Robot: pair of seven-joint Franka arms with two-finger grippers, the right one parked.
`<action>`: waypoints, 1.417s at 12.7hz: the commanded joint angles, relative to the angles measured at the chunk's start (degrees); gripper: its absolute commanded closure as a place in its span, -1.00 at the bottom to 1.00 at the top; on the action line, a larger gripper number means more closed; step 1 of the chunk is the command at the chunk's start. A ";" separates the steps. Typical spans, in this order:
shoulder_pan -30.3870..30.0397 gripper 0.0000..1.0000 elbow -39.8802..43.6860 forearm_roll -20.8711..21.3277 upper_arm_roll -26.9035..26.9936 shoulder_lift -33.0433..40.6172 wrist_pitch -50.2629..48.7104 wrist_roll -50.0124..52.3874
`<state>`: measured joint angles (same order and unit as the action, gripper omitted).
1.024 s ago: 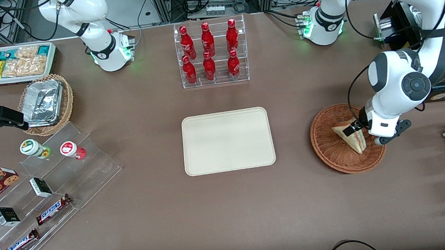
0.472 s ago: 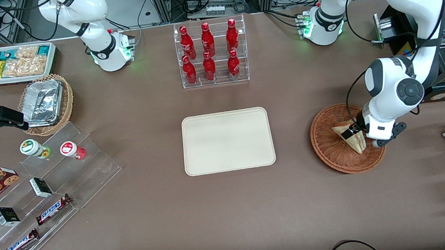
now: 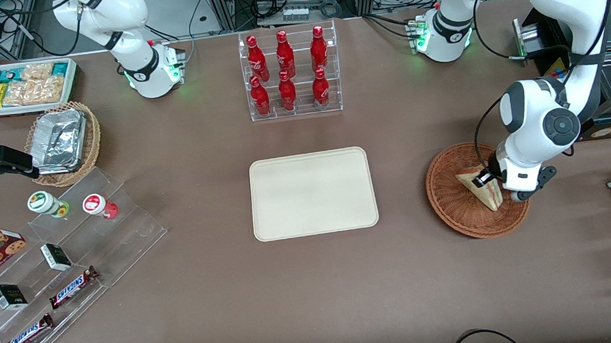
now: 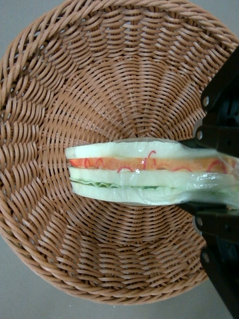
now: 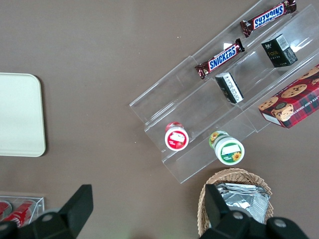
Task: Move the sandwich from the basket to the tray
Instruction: 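Lift the sandwich and carry it over the beige tray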
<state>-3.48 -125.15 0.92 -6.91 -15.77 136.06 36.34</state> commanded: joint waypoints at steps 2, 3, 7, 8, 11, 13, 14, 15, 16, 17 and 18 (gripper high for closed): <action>0.57 1.00 0.77 0.40 -0.99 4.68 -7.45 0.84; 2.06 1.00 2.26 0.40 -1.17 5.13 -10.09 0.67; 10.14 1.00 7.81 0.22 -1.26 5.05 -16.97 0.58; 12.59 1.00 8.51 0.13 -1.26 4.96 -17.06 0.66; 19.80 1.00 10.62 -0.83 -1.26 4.26 -18.03 1.72; 24.72 1.00 14.21 -1.36 -1.35 1.64 -18.20 3.03; 26.40 1.00 16.32 -1.36 -1.26 -0.29 -18.20 3.47; 28.42 1.00 19.12 -1.36 -1.26 -3.01 -18.72 3.48; 29.83 1.00 22.02 -1.36 -1.35 -5.56 -20.12 3.48; 31.93 1.00 25.70 -1.36 -1.35 -8.20 -21.70 3.48; 33.78 1.00 28.96 -1.45 -1.44 -10.66 -22.94 3.65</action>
<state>27.05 -104.73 -0.14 -9.03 -20.38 117.07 39.33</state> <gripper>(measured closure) 0.850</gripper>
